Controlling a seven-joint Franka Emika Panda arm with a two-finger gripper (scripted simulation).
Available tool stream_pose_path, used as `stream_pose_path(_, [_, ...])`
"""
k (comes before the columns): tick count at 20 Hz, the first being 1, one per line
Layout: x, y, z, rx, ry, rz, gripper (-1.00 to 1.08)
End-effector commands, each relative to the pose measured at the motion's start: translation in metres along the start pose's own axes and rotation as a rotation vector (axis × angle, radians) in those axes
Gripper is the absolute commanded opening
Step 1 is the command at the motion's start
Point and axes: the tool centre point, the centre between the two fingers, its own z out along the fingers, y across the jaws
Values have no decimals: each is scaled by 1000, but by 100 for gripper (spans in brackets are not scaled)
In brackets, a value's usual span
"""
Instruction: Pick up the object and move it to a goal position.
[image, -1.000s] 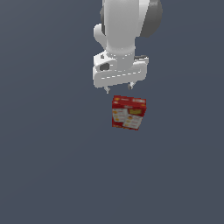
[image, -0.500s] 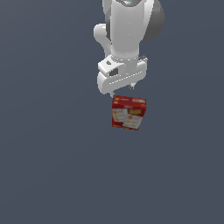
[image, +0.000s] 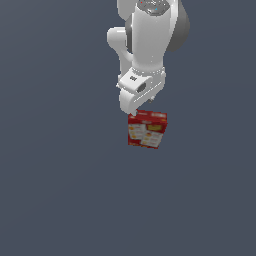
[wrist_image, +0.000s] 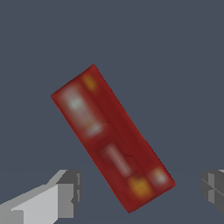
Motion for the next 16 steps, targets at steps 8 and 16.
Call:
stream_pose_path(8, [7, -10, 12, -9, -2, -277, 100])
stream_pose_path(16, [12, -18, 21, -16, -5, -477, 100])
